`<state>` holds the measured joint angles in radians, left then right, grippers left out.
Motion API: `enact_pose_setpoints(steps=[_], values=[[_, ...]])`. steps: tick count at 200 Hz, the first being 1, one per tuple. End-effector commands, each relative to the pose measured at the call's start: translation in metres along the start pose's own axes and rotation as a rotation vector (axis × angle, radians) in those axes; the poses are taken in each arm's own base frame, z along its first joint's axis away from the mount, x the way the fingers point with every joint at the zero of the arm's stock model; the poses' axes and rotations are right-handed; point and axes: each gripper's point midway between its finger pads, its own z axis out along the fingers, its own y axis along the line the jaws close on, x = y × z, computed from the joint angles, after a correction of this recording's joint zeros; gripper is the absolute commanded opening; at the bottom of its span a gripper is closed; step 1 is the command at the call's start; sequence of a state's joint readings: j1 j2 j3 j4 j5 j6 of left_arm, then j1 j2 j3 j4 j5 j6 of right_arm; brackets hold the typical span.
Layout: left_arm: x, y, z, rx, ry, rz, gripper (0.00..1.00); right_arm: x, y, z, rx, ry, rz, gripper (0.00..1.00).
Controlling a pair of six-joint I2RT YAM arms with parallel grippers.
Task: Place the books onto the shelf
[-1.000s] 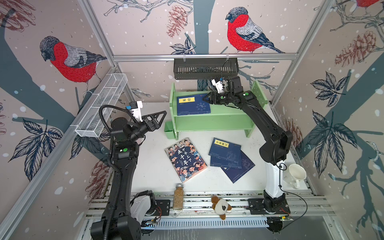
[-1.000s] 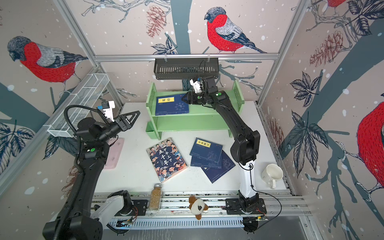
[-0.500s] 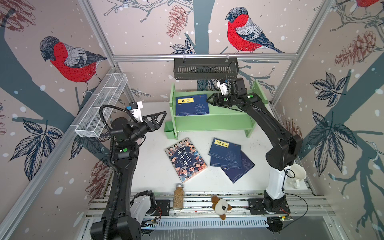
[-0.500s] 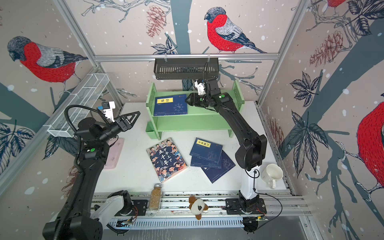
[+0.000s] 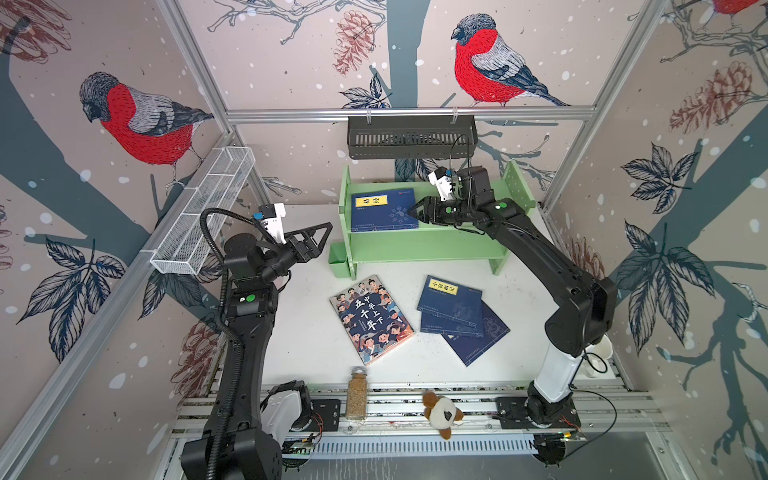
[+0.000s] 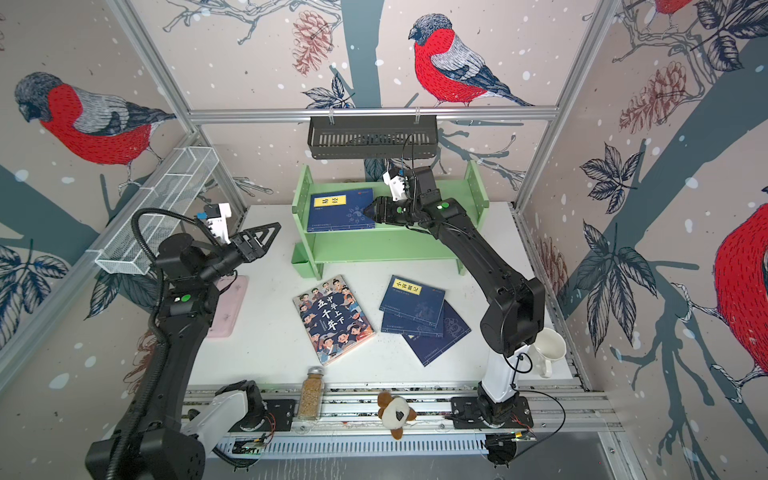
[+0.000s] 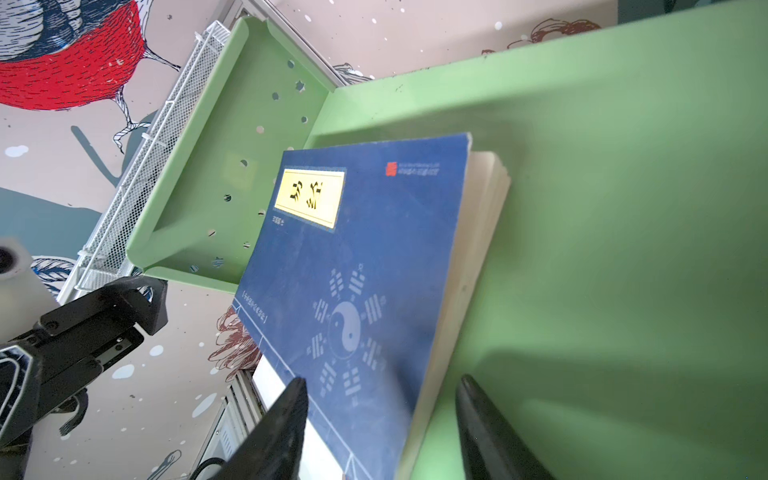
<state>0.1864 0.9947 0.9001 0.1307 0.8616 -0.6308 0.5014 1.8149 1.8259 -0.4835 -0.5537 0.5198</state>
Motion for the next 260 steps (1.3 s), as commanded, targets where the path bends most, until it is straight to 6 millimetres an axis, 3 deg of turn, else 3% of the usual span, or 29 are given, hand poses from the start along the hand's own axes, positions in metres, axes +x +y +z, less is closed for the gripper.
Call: enact_pose_setpoints(steps=[1, 107, 172, 195, 218, 238, 260], values=[[-0.004, -0.004, 0.000, 0.019, -0.013, 0.019, 0.92, 0.013, 0.001, 0.001, -0.004, 0.039, 0.031, 0.59], [-0.003, -0.005, 0.000, 0.023, -0.011, 0.013, 0.92, 0.017, 0.009, 0.007, -0.007, 0.050, 0.011, 0.59], [-0.003, -0.005, -0.001, 0.023, -0.011, 0.012, 0.92, 0.010, -0.008, 0.005, 0.080, 0.032, -0.007, 0.60], [-0.004, -0.006, -0.001, 0.018, -0.010, 0.020, 0.92, -0.005, -0.017, -0.014, 0.157, -0.032, -0.027, 0.61], [-0.002, -0.008, -0.004, 0.002, 0.009, 0.032, 0.92, -0.015, -0.007, -0.054, 0.211, -0.122, -0.066, 0.60], [0.004, -0.007, -0.007, -0.020, 0.034, 0.055, 0.92, 0.007, 0.004, -0.083, 0.255, -0.192, -0.106, 0.60], [0.016, -0.004, -0.010, -0.037, 0.073, 0.087, 0.92, 0.057, 0.003, -0.106, 0.277, -0.195, -0.088, 0.59]])
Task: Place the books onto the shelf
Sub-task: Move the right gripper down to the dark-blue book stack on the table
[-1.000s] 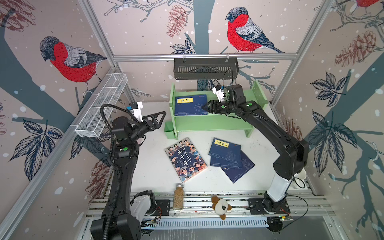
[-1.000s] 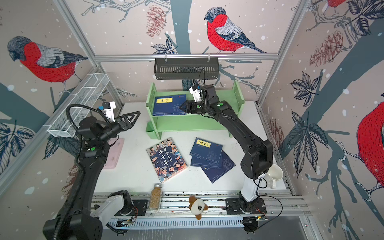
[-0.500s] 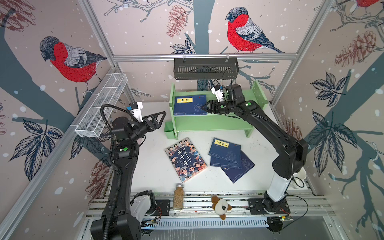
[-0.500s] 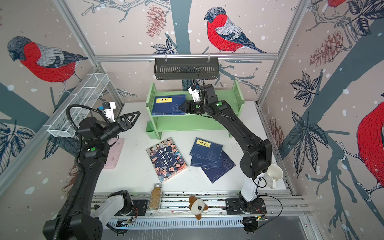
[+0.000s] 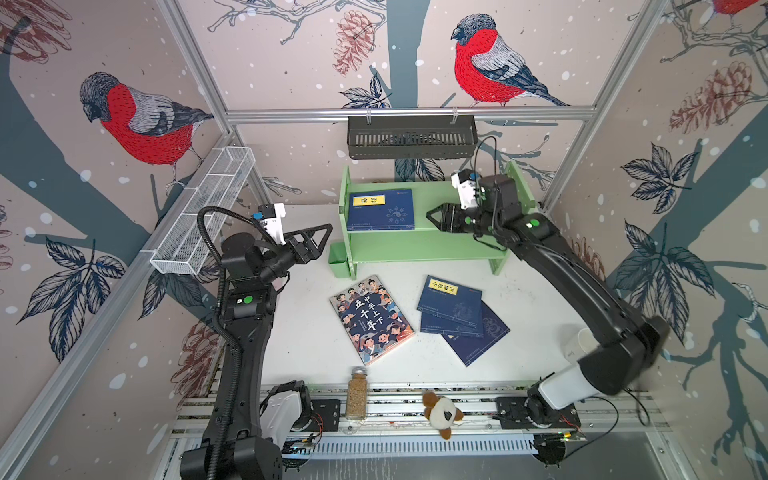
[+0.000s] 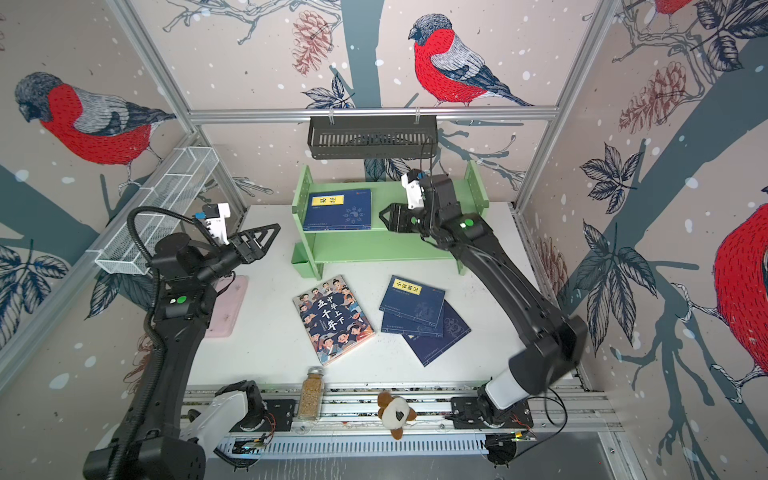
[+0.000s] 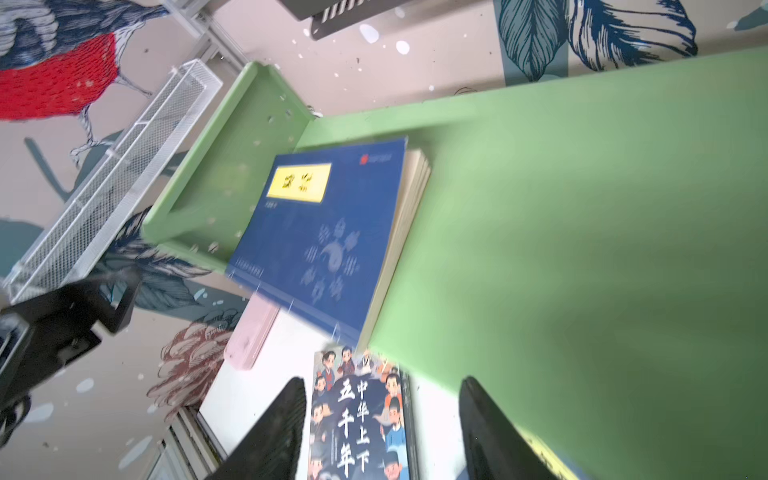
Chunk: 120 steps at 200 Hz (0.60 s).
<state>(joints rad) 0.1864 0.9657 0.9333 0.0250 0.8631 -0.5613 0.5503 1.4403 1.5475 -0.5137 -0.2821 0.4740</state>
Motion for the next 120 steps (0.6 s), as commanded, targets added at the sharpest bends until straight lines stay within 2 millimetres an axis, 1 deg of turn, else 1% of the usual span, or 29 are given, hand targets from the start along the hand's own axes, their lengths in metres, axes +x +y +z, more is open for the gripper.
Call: enact_pose_setpoints(steps=[1, 4, 7, 15, 16, 23, 24, 42, 45, 49, 63, 76, 88, 102, 120], values=[[0.014, 0.004, -0.004, -0.022, 0.051, 0.051, 0.92, 0.030, -0.016, -0.022, 0.096, -0.047, 0.006, 0.59], [0.017, 0.004, -0.004, -0.021, 0.057, 0.055, 0.92, 0.038, -0.019, -0.025, 0.108, -0.046, 0.013, 0.59], [0.019, 0.005, -0.004, -0.021, 0.062, 0.058, 0.92, 0.043, -0.019, -0.032, 0.113, -0.059, 0.018, 0.59], [0.025, 0.005, -0.005, -0.017, 0.078, 0.065, 0.93, 0.063, -0.024, -0.040, 0.121, -0.072, 0.047, 0.58], [0.026, 0.006, -0.005, -0.015, 0.080, 0.066, 0.93, 0.060, -0.022, -0.043, 0.115, -0.086, 0.049, 0.58], [0.032, 0.007, -0.005, -0.007, 0.098, 0.070, 0.93, 0.079, -0.028, -0.045, 0.106, -0.085, 0.086, 0.58], [0.033, 0.007, -0.005, -0.006, 0.101, 0.069, 0.93, 0.079, -0.026, -0.048, 0.098, -0.094, 0.089, 0.58], [0.048, 0.010, -0.005, 0.006, 0.145, 0.064, 0.93, 0.126, -0.040, -0.047, 0.075, -0.062, 0.173, 0.57], [0.050, 0.011, -0.005, 0.006, 0.153, 0.061, 0.93, 0.129, -0.042, -0.047, 0.077, -0.060, 0.181, 0.57], [0.053, 0.012, -0.005, 0.009, 0.160, 0.058, 0.93, 0.138, -0.047, -0.045, 0.088, -0.047, 0.197, 0.57], [0.061, 0.014, -0.005, 0.017, 0.180, 0.048, 0.93, 0.160, -0.059, -0.042, 0.109, -0.032, 0.239, 0.57], [0.068, 0.015, -0.005, 0.031, 0.191, 0.035, 0.93, 0.178, -0.076, -0.039, 0.166, -0.008, 0.263, 0.58], [0.074, 0.015, -0.005, 0.046, 0.200, 0.024, 0.93, 0.188, -0.094, -0.038, 0.239, 0.007, 0.284, 0.59], [0.080, 0.017, -0.005, 0.058, 0.211, 0.017, 0.94, 0.198, -0.113, -0.034, 0.285, 0.009, 0.322, 0.59], [0.086, 0.016, -0.006, 0.073, 0.225, 0.002, 0.94, 0.204, -0.135, -0.031, 0.313, -0.014, 0.380, 0.60]])
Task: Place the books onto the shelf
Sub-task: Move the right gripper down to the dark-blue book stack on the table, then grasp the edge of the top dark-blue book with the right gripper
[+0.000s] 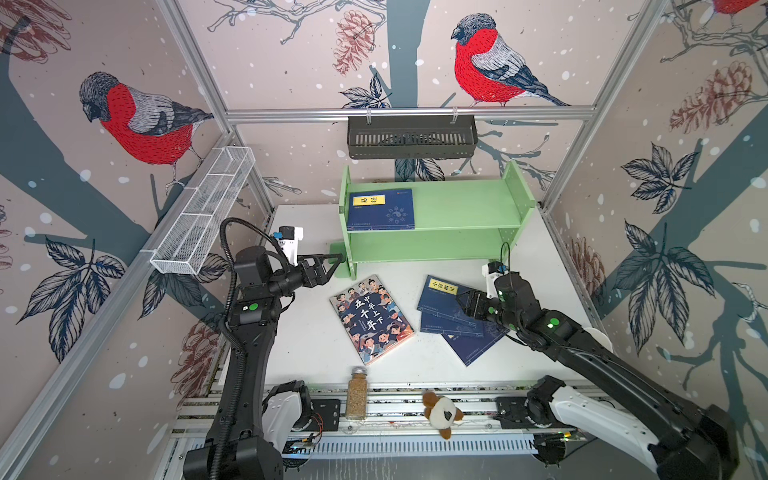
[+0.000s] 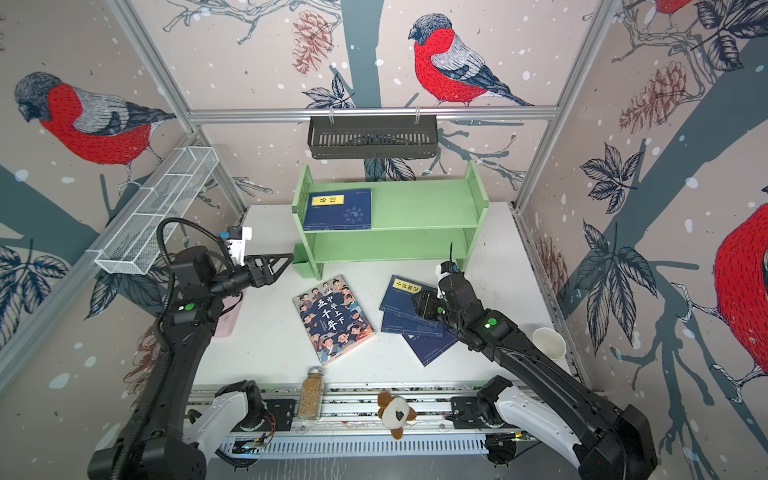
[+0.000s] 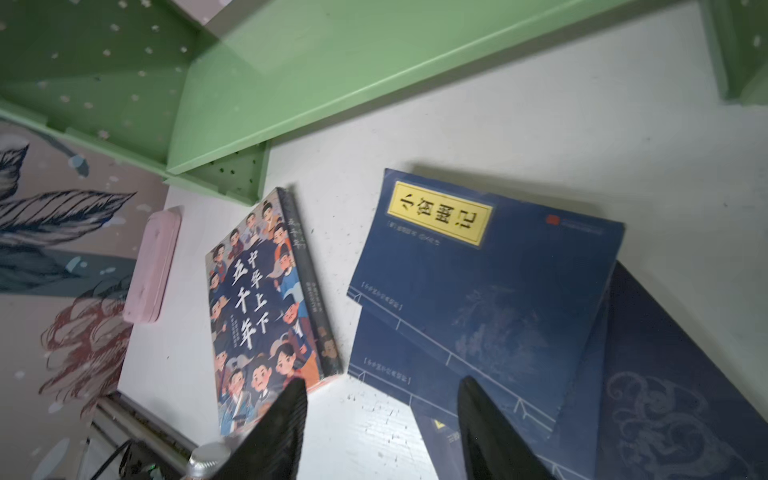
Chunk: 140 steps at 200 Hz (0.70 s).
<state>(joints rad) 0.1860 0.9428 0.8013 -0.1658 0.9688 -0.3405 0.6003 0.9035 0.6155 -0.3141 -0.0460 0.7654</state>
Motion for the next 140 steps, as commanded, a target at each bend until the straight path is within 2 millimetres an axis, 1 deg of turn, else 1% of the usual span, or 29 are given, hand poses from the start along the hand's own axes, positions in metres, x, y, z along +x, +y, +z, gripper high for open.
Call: enact_pose_setpoints(steps=[1, 20, 48, 61, 83, 112, 135, 140], values=[[0.006, -0.008, 0.000, 0.057, 0.018, 0.025, 0.94, -0.013, -0.022, 0.009, 0.034, -0.075, 0.104, 0.60], [0.013, -0.012, 0.001, 0.091, 0.037, 0.021, 0.94, -0.022, -0.044, 0.014, 0.040, -0.112, 0.173, 0.60], [0.025, -0.015, 0.004, 0.125, 0.063, 0.038, 0.94, -0.033, -0.067, 0.020, 0.067, -0.112, 0.215, 0.60], [0.032, -0.017, 0.006, 0.143, 0.081, 0.042, 0.94, -0.034, -0.076, 0.024, 0.070, -0.092, 0.231, 0.60], [0.044, -0.018, 0.010, 0.166, 0.111, 0.046, 0.95, -0.033, -0.083, 0.035, 0.058, -0.040, 0.234, 0.60], [0.048, -0.019, 0.014, 0.177, 0.105, 0.072, 0.95, -0.028, -0.099, 0.049, 0.092, -0.009, 0.229, 0.60], [0.048, -0.013, 0.017, 0.143, 0.107, 0.066, 0.95, -0.024, -0.109, 0.059, 0.106, 0.021, 0.229, 0.59], [0.048, -0.012, 0.017, 0.142, 0.108, 0.063, 0.95, -0.020, -0.114, 0.064, 0.122, 0.039, 0.232, 0.58]])
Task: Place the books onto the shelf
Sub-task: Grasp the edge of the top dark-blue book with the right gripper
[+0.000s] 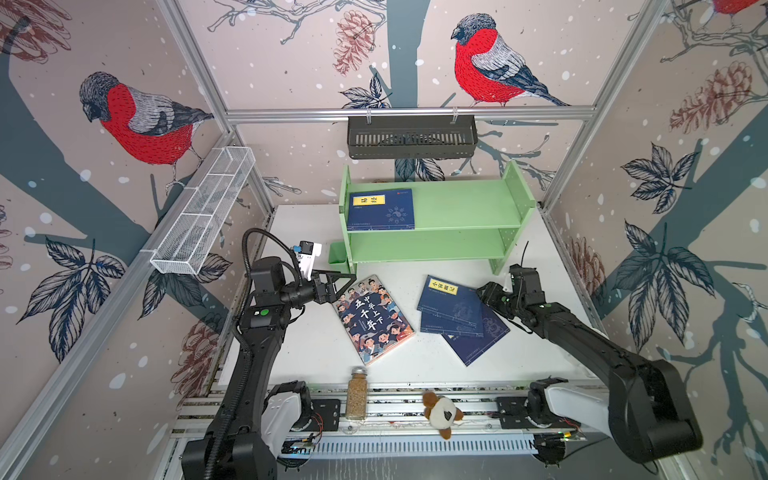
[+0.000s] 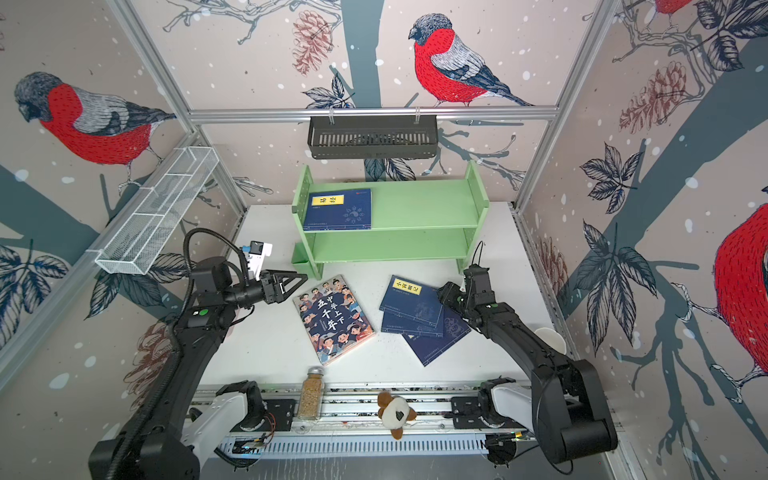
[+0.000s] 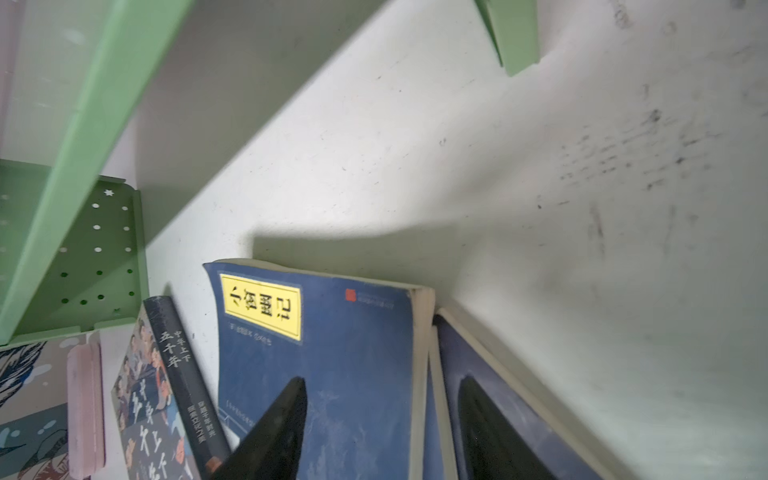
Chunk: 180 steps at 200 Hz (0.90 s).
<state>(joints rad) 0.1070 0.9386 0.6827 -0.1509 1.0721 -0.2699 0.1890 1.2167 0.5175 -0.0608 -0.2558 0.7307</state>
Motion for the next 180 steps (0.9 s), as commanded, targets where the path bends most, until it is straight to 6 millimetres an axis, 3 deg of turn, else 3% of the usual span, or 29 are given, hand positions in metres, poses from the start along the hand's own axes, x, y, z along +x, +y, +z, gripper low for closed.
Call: enact_pose_setpoints(steps=[1, 48, 86, 180], values=[[-0.006, 0.000, 0.001, -0.005, -0.017, 0.060, 0.95, -0.003, 0.000, 0.011, -0.015, 0.013, -0.038, 0.58], [0.000, 0.005, 0.003, -0.007, -0.023, 0.034, 0.95, -0.008, 0.001, 0.024, -0.047, 0.024, -0.046, 0.55], [-0.003, 0.007, 0.004, -0.005, -0.020, 0.015, 0.95, -0.009, 0.002, 0.024, -0.058, 0.008, -0.051, 0.46], [0.001, 0.006, 0.005, 0.003, -0.015, 0.001, 0.95, -0.007, -0.002, 0.032, -0.072, 0.040, -0.044, 0.43]])
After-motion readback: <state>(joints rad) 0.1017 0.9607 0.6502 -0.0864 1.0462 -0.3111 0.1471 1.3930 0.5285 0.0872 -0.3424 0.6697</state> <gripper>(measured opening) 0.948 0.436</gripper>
